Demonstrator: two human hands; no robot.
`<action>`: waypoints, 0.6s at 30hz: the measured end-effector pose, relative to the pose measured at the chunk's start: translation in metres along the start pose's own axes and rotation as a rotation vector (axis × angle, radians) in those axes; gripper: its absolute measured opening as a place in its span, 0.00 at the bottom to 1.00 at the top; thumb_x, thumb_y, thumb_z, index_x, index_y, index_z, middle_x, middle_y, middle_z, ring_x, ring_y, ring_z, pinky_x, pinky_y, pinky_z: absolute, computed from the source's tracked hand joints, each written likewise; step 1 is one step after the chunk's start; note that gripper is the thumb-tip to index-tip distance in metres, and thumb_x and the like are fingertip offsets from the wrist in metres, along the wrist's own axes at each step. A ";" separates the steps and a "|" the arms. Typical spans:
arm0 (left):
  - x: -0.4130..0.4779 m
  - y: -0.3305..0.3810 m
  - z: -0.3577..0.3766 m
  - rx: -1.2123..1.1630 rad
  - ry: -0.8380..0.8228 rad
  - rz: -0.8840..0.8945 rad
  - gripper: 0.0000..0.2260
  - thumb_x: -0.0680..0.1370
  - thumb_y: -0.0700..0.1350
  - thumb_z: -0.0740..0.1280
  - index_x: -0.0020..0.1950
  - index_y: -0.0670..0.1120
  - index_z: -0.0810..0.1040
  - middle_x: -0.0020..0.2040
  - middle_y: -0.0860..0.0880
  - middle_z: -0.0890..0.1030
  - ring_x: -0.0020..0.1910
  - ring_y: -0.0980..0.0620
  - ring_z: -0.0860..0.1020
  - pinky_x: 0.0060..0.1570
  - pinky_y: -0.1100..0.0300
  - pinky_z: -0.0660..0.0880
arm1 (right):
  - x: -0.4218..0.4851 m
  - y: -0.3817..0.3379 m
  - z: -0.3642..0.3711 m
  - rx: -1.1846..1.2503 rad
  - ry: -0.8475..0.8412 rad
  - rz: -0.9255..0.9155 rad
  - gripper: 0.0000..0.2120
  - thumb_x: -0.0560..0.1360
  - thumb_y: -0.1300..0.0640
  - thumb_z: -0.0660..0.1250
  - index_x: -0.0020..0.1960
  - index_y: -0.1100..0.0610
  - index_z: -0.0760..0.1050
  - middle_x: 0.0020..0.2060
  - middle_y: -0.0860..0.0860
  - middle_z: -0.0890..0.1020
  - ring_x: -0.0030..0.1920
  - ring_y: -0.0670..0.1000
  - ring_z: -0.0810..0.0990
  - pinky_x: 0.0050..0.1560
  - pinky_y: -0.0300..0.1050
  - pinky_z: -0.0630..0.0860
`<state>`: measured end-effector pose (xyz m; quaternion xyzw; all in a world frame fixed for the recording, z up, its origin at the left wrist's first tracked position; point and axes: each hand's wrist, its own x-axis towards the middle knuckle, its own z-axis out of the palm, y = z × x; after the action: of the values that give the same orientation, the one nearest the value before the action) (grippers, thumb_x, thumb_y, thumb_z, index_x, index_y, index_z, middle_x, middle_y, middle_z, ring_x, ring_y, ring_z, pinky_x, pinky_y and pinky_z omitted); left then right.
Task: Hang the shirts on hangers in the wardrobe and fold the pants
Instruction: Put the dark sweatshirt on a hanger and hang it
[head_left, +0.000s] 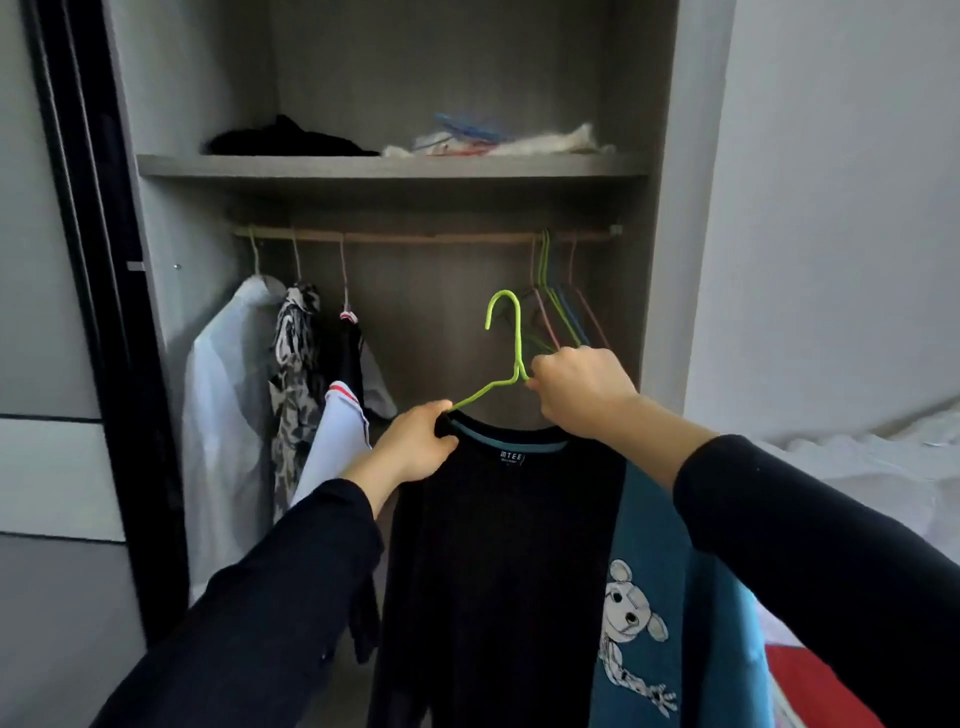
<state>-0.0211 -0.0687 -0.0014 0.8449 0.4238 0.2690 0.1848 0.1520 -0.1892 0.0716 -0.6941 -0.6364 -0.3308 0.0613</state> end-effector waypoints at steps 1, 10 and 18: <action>0.015 -0.007 -0.004 0.010 0.010 0.008 0.25 0.79 0.47 0.64 0.76 0.49 0.63 0.73 0.45 0.68 0.71 0.46 0.67 0.68 0.56 0.65 | 0.017 -0.003 0.006 -0.005 -0.009 -0.003 0.09 0.80 0.52 0.59 0.47 0.56 0.74 0.37 0.51 0.76 0.42 0.58 0.80 0.36 0.46 0.66; 0.134 -0.055 -0.059 0.081 0.175 0.137 0.19 0.77 0.42 0.66 0.68 0.47 0.72 0.66 0.43 0.75 0.66 0.43 0.72 0.64 0.51 0.70 | 0.153 -0.028 0.043 0.007 0.014 0.049 0.08 0.76 0.56 0.63 0.40 0.55 0.67 0.36 0.52 0.72 0.39 0.58 0.74 0.36 0.47 0.66; 0.242 -0.091 -0.116 0.234 0.213 0.308 0.21 0.78 0.44 0.64 0.71 0.48 0.69 0.75 0.44 0.64 0.75 0.45 0.59 0.70 0.52 0.59 | 0.255 -0.043 0.062 -0.017 0.054 0.154 0.07 0.75 0.58 0.64 0.42 0.55 0.66 0.30 0.49 0.64 0.38 0.57 0.72 0.36 0.48 0.67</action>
<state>-0.0286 0.1903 0.1129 0.8821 0.3353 0.3309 -0.0036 0.1290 0.0653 0.1466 -0.7325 -0.5763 -0.3489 0.0979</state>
